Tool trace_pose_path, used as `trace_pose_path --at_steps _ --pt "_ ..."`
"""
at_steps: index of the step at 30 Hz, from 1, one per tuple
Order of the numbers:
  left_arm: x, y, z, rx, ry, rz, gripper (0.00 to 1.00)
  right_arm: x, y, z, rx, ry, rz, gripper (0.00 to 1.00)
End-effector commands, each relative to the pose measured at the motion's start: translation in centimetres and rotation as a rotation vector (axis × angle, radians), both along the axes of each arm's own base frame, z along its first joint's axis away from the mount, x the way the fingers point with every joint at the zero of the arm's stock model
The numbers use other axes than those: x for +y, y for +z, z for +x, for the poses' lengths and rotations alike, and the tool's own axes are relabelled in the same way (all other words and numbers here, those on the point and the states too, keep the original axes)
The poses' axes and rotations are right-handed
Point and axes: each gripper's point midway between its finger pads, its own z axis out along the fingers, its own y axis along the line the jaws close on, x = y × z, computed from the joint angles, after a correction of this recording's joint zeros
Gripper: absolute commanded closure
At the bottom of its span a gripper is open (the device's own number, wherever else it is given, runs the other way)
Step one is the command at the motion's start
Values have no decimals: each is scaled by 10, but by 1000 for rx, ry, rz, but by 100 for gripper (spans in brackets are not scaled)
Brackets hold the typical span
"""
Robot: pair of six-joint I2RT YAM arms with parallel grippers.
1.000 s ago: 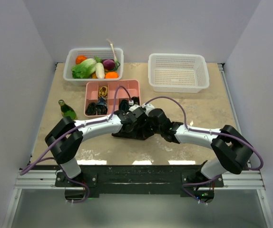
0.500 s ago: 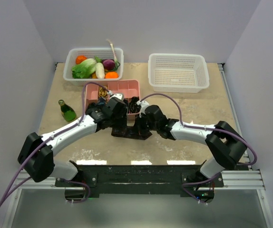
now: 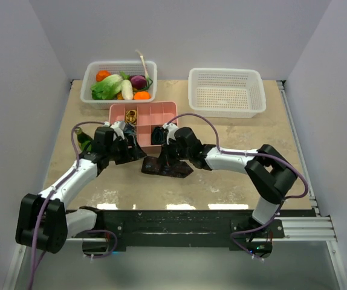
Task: Roll the ties
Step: Roll the tie at the center of the board.
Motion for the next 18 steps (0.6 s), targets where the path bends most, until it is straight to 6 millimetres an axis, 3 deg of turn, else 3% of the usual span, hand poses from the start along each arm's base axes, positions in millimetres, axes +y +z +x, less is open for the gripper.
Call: trace_pose_path --at_steps 1,10,18 --pt "-9 18 2 -74 -92 -234 19 20 19 6 -43 54 54 99" --pt "-16 3 -6 -52 -123 -324 19 23 3 12 -22 41 15 99" --pt "-11 -29 -11 12 -79 -299 19 18 -14 10 7 25 -18 99"
